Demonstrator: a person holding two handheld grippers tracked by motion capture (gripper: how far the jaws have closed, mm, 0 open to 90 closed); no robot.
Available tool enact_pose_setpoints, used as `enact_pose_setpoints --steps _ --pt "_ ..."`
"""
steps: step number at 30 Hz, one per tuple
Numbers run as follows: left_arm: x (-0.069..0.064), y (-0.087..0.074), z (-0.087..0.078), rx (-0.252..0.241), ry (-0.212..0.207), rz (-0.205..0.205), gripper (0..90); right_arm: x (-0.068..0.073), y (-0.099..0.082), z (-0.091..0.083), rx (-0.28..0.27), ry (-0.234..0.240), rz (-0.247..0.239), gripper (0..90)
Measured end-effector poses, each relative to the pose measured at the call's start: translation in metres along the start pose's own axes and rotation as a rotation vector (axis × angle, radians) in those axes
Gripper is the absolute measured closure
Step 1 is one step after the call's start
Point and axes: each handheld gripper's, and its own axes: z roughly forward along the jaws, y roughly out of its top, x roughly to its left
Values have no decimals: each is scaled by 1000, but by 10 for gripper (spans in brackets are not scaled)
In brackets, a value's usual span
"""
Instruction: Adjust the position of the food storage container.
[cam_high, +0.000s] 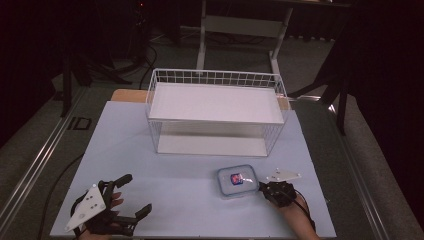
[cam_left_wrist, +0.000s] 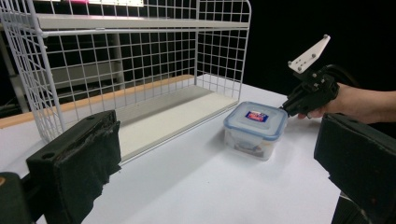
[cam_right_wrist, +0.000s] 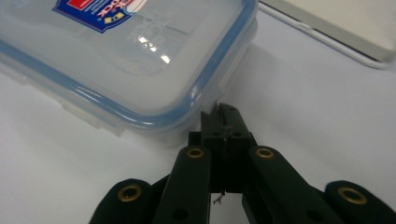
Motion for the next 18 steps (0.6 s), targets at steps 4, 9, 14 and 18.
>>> enact_pose_setpoints --steps 4,9,14,18 --pt "0 0 0 5 -3 0 14 14 6 4 7 42 -34 900" --pt "-1 -1 1 12 -8 1 15 27 11 11 -10 72 -58 900" --pt "-3 -1 2 20 -16 4 14 37 18 18 -7 80 -75 900" --pt "-4 -2 3 28 -22 9 15 43 23 25 -9 85 -94 900"
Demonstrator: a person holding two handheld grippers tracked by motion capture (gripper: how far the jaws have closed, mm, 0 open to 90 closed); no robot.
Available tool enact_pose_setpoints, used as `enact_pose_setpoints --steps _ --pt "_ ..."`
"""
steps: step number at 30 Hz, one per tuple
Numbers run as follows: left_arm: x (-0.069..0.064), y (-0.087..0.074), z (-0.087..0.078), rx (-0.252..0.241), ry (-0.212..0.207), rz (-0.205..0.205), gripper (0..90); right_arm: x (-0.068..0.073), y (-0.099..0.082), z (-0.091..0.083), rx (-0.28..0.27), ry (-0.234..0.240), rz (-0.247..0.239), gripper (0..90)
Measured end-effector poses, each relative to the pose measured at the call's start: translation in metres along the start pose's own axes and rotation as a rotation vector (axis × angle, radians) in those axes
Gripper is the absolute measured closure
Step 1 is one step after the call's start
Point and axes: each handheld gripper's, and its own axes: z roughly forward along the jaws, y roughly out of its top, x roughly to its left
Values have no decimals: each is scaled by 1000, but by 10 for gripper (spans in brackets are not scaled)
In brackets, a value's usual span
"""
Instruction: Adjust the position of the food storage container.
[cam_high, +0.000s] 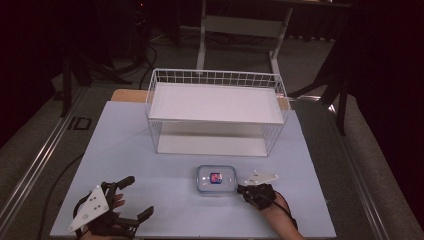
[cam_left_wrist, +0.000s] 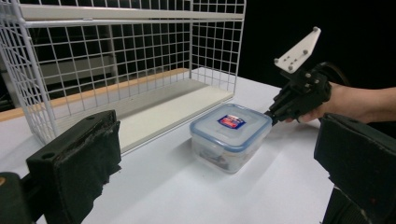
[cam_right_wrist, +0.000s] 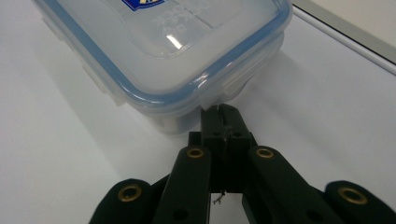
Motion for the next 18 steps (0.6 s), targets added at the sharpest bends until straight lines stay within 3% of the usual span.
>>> enact_pose_setpoints --steps 11,18 --pt "0 -1 0 7 -7 -1 14 6 16 20 -6 8 -16 900" --pt "0 -2 0 10 -15 -4 14 7 15 19 -15 6 -19 861"
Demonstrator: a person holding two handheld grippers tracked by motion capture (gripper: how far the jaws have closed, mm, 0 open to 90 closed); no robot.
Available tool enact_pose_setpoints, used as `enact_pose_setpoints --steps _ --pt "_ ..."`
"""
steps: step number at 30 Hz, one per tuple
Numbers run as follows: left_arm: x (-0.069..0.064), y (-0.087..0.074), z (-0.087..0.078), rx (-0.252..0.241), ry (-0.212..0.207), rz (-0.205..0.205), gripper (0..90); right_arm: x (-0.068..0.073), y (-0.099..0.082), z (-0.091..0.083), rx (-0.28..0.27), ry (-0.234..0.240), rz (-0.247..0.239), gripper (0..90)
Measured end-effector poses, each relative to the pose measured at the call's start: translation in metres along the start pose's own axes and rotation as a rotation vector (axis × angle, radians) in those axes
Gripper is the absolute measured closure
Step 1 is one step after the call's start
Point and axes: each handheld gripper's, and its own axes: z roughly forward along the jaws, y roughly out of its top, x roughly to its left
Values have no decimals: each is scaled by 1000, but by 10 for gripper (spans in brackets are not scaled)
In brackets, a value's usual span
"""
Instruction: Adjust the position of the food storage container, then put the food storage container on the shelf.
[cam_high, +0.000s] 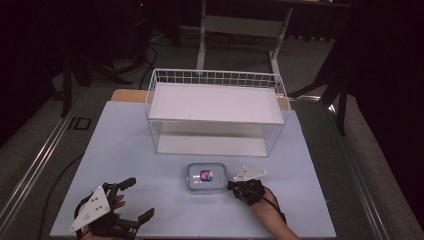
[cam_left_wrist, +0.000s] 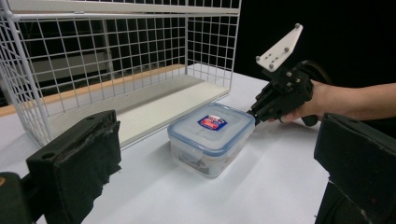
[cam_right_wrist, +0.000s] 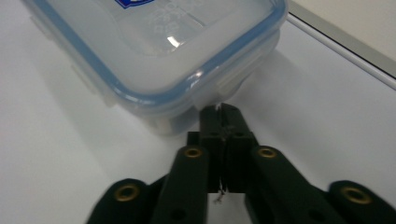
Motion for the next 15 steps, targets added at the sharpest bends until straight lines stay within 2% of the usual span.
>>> enact_pose_setpoints --steps 2,3,5,9,11,12,13,15 --pt "1 -1 0 7 -4 -8 14 -2 -1 -11 -19 -8 21 835" --pt "1 -1 0 7 -4 -8 15 -2 -1 -11 -19 -8 21 835" --pt "1 -1 2 8 -6 -9 15 -2 -1 -25 -49 -33 10 777" --pt "1 -3 7 35 -23 -15 15 2 3 -47 -119 -54 36 472" --pt "1 -2 11 55 -28 -11 15 5 5 -53 -146 -51 41 316" --pt "1 0 12 65 -26 -10 15 6 7 -57 -153 -31 32 244" --pt "1 1 14 66 -36 -17 15 7 9 -59 -162 -23 31 182" --pt "2 4 17 84 -66 -27 15 7 12 -63 -177 -4 53 127"
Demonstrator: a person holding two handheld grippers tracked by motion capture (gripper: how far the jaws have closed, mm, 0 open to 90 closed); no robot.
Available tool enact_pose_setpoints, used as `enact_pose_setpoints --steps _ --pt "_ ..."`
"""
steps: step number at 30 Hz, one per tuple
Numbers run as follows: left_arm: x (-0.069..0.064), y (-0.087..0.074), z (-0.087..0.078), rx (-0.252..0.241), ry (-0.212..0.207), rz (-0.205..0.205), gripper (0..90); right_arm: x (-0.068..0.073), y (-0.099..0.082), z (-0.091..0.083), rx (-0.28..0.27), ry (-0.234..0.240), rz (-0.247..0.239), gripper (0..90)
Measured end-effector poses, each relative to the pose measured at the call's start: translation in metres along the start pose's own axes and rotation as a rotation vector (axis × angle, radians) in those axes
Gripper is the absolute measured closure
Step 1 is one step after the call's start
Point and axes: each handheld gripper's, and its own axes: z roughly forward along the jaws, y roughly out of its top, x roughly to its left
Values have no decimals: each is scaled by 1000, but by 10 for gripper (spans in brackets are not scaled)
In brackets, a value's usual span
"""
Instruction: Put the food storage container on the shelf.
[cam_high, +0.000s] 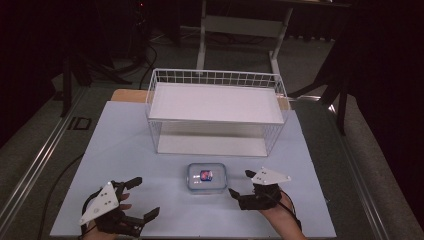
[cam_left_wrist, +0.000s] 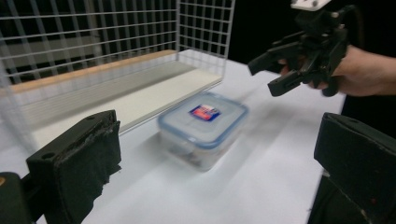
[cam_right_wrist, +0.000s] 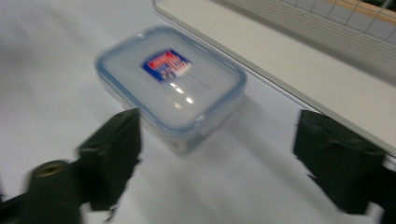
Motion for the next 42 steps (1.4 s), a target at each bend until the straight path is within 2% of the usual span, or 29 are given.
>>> enact_pose_setpoints --steps 1,2,3,4,5,6,7,9,11,12,14,16,18,19,20,21,22,25,27,29,30,31,33,34,36,38,40,42 --pt "0 2 2 23 -21 -8 15 0 2 -3 -19 -1 1 139" --pt "0 4 4 38 -31 -11 15 1 4 -6 -26 -33 -11 143" --pt "0 7 6 70 -33 -4 15 1 6 -8 -29 -33 -11 146" --pt "0 10 7 92 -18 -2 24 -1 9 -11 -37 -23 -1 148" --pt "0 12 8 92 1 -5 27 -2 11 -13 -48 -37 3 158" --pt "1 15 10 85 1 -25 25 -2 13 -14 -54 -59 -6 174" --pt "3 19 13 96 -14 -57 23 -2 16 -16 -65 -61 -31 178" --pt "4 27 19 117 -20 -65 23 -4 19 -17 -71 -40 -30 184" --pt "4 34 24 103 -25 -77 23 -8 26 -20 -85 -13 -37 236" --pt "5 37 25 93 -34 -87 23 -8 28 -21 -98 -21 -39 235" --pt "9 42 31 87 -46 -118 23 -7 33 -21 -79 -38 -55 227" --pt "15 47 39 116 -36 -137 23 -8 35 -21 -83 -36 -35 217" --pt "19 49 46 132 -33 -143 22 -8 38 -19 -58 -64 -28 206" --pt "20 49 51 150 -26 -137 22 -9 40 -18 -56 -53 -34 185" --pt "21 49 55 165 -25 -137 23 -10 40 -16 -57 -57 -27 124" --pt "23 48 62 188 -21 -142 23 -10 41 -14 -52 -56 -15 112" --pt "24 47 67 204 -22 -149 23 -11 42 -11 -34 -26 16 111" --pt "26 43 81 245 -6 -160 23 -15 42 -3 1 8 93 111" --pt "30 40 89 274 -5 -186 23 -17 43 2 14 12 110 100" --pt "35 36 98 301 -14 -255 23 -19 43 8 29 10 154 99" --pt "38 34 102 306 -22 -283 23 -21 43 12 43 42 177 99" --pt "40 32 106 316 -17 -303 24 -23 43 14 44 33 201 99" --pt "43 30 113 327 -20 -341 24 -26 42 19 71 50 230 99" --pt "45 29 116 331 -14 -359 24 -28 41 23 83 36 250 99" --pt "48 26 121 327 -17 -396 25 -30 40 28 104 59 270 100" --pt "53 21 126 333 -38 -448 25 -32 39 34 119 65 290 102" --pt "55 17 131 355 -42 -464 25 -32 37 38 116 73 317 129" --pt "55 12 136 378 -49 -487 25 -33 37 44 135 87 337 136"
